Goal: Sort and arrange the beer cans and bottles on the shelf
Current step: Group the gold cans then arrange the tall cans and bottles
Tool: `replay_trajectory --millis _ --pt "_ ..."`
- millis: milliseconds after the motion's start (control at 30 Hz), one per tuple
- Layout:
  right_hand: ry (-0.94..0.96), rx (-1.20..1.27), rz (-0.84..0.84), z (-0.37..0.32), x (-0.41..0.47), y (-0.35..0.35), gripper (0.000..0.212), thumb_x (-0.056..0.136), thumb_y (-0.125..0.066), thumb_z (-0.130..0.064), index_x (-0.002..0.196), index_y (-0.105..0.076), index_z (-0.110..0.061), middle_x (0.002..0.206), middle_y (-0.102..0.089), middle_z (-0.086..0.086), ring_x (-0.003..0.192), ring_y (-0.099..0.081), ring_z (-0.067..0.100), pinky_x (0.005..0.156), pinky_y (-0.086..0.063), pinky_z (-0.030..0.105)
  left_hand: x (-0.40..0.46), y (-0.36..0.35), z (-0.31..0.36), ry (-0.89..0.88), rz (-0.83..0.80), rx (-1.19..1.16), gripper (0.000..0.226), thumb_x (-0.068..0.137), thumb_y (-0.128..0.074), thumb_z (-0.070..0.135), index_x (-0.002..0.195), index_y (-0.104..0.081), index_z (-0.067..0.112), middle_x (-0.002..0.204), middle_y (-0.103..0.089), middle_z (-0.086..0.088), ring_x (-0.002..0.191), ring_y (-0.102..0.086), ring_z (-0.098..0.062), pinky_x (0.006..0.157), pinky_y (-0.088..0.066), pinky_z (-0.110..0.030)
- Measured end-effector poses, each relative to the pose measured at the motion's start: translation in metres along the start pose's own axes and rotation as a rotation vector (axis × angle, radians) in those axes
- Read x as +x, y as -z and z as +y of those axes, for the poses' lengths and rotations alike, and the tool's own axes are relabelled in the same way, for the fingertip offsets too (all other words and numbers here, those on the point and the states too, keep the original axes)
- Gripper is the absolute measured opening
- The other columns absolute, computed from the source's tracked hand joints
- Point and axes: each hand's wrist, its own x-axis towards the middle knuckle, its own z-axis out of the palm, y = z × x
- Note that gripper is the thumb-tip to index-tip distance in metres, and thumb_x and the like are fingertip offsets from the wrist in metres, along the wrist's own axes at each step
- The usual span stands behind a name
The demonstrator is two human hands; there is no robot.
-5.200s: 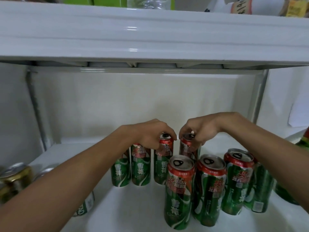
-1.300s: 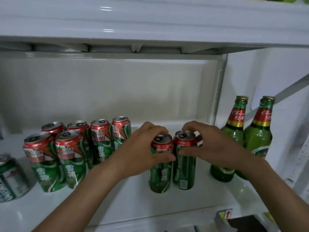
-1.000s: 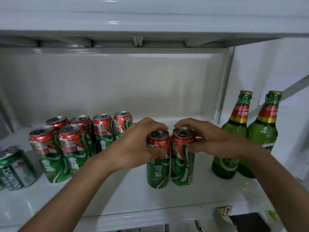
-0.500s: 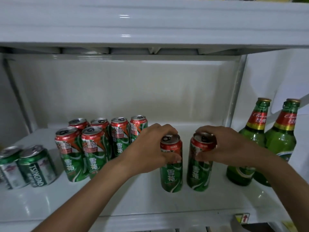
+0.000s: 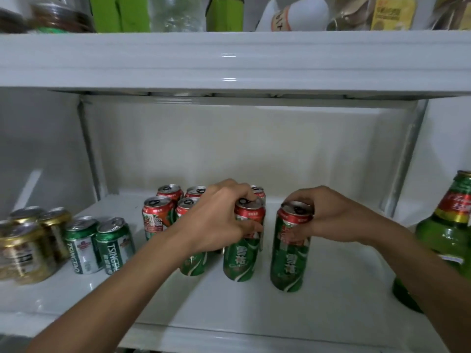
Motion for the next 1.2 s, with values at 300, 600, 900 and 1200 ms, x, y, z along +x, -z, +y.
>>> replay_trajectory --millis 300,600,900,1200 --pt "0.089 -0.046 0.049 -0.028 0.044 -0.028 0.046 0.062 -0.094 -0.028 0.105 -0.076 -0.027 0.093 -0.069 -0.013 0.083 -0.068 0.003 0.069 -0.057 0.025 0.007 0.004 -0.035 0.031 -0.045 0.171 0.052 0.079 -0.081 0.053 0.119 -0.064 0.026 0.11 -0.062 0.007 0.095 -0.061 -0.016 0.086 -0.056 -0.041" --pt "0.098 -0.007 0.118 -0.024 0.053 -0.059 0.044 0.065 -0.092 -0.028 0.105 -0.075 -0.027 0.104 -0.059 -0.008 0.094 -0.061 0.006 0.076 -0.051 0.024 0.004 -0.005 -0.059 -0.043 -0.032 0.32 0.054 0.086 -0.071 0.056 0.129 -0.061 0.025 0.115 -0.068 0.007 0.105 -0.061 -0.017 0.106 -0.045 -0.043" --pt "0.095 0.044 0.202 -0.019 0.051 -0.069 0.078 0.066 -0.093 -0.026 0.136 -0.058 -0.028 0.121 -0.058 -0.007 0.11 -0.059 0.008 0.078 -0.04 0.005 0.003 -0.003 -0.062 -0.013 -0.087 0.413 0.064 0.086 -0.049 0.074 0.139 -0.049 0.037 0.138 -0.056 0.01 0.13 -0.051 -0.018 0.12 -0.025 -0.049" --pt "0.211 0.234 0.746 0.026 -0.059 -0.015 0.013 0.087 -0.076 -0.01 0.097 -0.075 -0.02 0.096 -0.075 -0.008 0.091 -0.073 0.014 0.075 -0.06 0.034 0.004 -0.013 -0.018 -0.171 0.533 -0.061 0.03 0.098 -0.052 0.037 0.119 -0.063 0.018 0.112 -0.058 0.014 0.105 -0.053 -0.004 0.092 -0.042 -0.027"
